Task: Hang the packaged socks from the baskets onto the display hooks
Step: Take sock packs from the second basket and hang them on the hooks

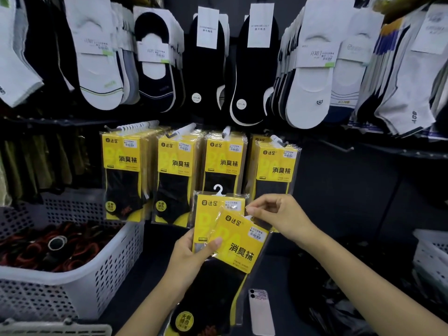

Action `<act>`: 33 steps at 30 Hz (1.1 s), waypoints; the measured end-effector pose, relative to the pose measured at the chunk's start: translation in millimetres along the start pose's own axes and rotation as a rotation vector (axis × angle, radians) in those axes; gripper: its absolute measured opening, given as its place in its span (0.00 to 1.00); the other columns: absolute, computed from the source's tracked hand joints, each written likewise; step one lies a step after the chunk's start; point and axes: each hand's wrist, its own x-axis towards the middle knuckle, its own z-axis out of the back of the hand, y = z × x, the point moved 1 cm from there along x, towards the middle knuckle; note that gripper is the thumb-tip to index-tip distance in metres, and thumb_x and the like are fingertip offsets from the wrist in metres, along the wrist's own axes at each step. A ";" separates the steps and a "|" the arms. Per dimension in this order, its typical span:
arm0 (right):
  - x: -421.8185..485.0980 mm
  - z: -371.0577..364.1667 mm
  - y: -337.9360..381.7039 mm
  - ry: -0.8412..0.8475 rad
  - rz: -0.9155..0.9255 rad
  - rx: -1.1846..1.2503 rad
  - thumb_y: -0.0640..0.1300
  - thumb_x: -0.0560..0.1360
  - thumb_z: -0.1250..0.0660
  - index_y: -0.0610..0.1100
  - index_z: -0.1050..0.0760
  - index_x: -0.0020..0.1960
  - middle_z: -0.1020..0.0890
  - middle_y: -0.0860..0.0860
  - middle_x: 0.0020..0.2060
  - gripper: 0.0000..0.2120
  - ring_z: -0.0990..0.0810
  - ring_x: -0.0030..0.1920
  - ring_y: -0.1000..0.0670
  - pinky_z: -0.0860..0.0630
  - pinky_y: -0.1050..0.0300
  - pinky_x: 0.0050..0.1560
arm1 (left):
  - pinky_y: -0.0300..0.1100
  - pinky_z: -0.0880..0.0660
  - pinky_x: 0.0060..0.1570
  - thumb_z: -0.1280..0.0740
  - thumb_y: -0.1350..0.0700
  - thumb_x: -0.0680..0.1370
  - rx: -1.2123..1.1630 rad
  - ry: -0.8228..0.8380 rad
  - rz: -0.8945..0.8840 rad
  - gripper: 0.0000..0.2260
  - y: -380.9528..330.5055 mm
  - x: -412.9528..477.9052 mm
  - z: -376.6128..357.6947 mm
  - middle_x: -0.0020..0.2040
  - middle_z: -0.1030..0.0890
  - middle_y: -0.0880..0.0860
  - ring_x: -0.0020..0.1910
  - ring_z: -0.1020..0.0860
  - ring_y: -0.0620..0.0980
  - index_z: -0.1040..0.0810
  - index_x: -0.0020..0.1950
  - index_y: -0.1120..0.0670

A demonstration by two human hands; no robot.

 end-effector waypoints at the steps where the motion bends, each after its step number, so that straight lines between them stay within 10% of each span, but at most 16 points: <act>1: -1.3 -0.2 -1.1 -0.012 -0.027 0.054 0.42 0.72 0.28 0.46 0.17 0.43 0.14 0.50 0.38 0.01 0.16 0.37 0.55 0.23 0.68 0.35 | 0.31 0.22 0.41 0.28 0.50 0.67 -0.011 -0.003 0.000 0.17 -0.5 0.3 -2.1 0.48 0.14 0.48 0.49 0.17 0.46 0.21 0.54 0.51; 9: -21.6 -0.5 -27.0 0.021 -0.258 0.330 0.45 0.72 0.29 0.42 0.20 0.56 0.14 0.48 0.49 0.14 0.15 0.50 0.50 0.19 0.60 0.48 | 0.33 0.21 0.40 0.28 0.48 0.67 -0.116 -0.035 -0.003 0.19 -13.2 13.4 -21.0 0.49 0.15 0.48 0.48 0.16 0.46 0.22 0.57 0.50; 13: -21.8 15.0 -27.2 -0.248 -0.193 0.491 0.45 0.73 0.32 0.41 0.21 0.56 0.14 0.47 0.48 0.13 0.15 0.48 0.49 0.20 0.62 0.41 | 0.24 0.26 0.40 0.37 0.44 0.72 -0.048 -0.022 -0.061 0.13 -20.7 22.9 -33.0 0.47 0.16 0.37 0.47 0.19 0.34 0.22 0.55 0.45; 19: -3.9 68.9 -25.5 -0.599 -0.201 0.455 0.44 0.78 0.35 0.45 0.21 0.53 0.14 0.49 0.45 0.07 0.15 0.47 0.49 0.20 0.53 0.50 | 0.34 0.22 0.43 0.38 0.43 0.73 -0.012 -0.078 -0.109 0.14 -35.9 43.1 -31.1 0.48 0.15 0.45 0.48 0.17 0.43 0.20 0.53 0.47; 29: 57.1 70.5 -14.7 -0.525 -0.099 0.377 0.40 0.77 0.33 0.44 0.21 0.51 0.15 0.55 0.34 0.04 0.16 0.34 0.59 0.24 0.69 0.31 | 0.37 0.26 0.47 0.38 0.47 0.78 0.047 -0.180 -0.158 0.08 -53.9 60.2 -23.7 0.49 0.16 0.47 0.51 0.19 0.44 0.21 0.52 0.45; 33: 73.8 67.1 -30.4 -0.585 -0.156 0.388 0.41 0.75 0.31 0.40 0.21 0.55 0.16 0.49 0.44 0.09 0.16 0.46 0.51 0.19 0.57 0.49 | 0.34 0.27 0.44 0.38 0.46 0.78 0.064 -0.188 -0.156 0.08 -55.4 61.2 -25.7 0.47 0.16 0.45 0.49 0.19 0.41 0.21 0.52 0.43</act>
